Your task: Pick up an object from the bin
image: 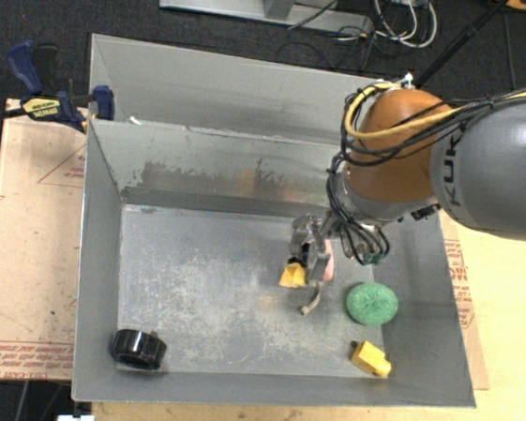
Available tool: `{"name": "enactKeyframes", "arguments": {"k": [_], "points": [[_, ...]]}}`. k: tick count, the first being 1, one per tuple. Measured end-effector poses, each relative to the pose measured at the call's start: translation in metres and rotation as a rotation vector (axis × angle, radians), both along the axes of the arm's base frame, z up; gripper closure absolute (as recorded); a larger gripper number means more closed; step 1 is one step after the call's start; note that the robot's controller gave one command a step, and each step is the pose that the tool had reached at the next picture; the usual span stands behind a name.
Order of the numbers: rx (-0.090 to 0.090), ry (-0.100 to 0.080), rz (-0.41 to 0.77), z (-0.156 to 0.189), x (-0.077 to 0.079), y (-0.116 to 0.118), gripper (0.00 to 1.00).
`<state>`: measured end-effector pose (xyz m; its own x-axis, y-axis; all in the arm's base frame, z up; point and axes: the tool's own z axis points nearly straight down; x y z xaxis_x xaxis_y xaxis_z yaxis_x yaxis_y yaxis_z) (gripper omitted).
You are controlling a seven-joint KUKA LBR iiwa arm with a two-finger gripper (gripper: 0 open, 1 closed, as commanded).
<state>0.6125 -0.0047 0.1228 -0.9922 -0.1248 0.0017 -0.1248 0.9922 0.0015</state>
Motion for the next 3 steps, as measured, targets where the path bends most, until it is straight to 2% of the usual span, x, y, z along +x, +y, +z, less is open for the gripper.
{"name": "enactKeyframes", "arguments": {"k": [1, 2, 3], "points": [[0.000, -0.019, 0.007, 0.020, 0.010, -0.008, 1.00], [0.000, 0.008, 0.012, 0.029, 0.013, -0.002, 1.00], [-0.001, -0.019, 0.099, 0.023, 0.015, -0.028, 1.00]]}}
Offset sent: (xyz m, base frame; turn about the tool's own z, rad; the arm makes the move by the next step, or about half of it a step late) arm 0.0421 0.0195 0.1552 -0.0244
